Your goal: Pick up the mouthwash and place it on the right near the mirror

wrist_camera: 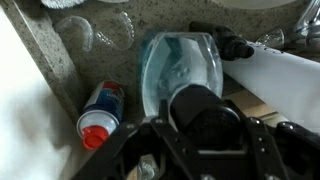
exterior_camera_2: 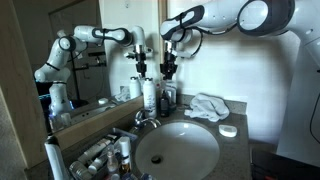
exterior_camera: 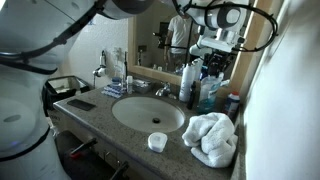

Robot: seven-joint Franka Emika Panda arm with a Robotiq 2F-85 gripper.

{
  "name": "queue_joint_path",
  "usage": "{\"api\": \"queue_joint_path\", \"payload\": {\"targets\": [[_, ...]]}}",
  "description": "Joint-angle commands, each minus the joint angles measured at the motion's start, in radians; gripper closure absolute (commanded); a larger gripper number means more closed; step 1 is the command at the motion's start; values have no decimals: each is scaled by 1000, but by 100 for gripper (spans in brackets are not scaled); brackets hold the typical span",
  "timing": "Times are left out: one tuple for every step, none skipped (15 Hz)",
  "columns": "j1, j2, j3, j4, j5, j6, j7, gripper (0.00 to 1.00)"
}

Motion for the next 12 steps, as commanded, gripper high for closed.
{"api": "queue_joint_path", "payload": {"targets": [[5, 6, 0, 40, -12, -13, -10, 10], [7, 6, -1, 46, -16, -18, -8, 3], [11, 5, -3, 51, -23, -24, -4, 0], [12, 5, -3, 54, -26, -31, -4, 0], [15, 1, -4, 56, -32, -37, 0, 0], [18, -2, -6, 57, -41, -41, 6, 0], [20, -8, -7, 58, -47, -51, 7, 0], [23, -14, -8, 59, -56, -66, 9, 0], [26, -20, -9, 61, -65, -81, 11, 0], [31, -29, -12, 59, -78, -98, 15, 0], [33, -41, -10, 57, -84, -119, 11, 0], [37, -52, -10, 53, -95, -131, 11, 0]]}}
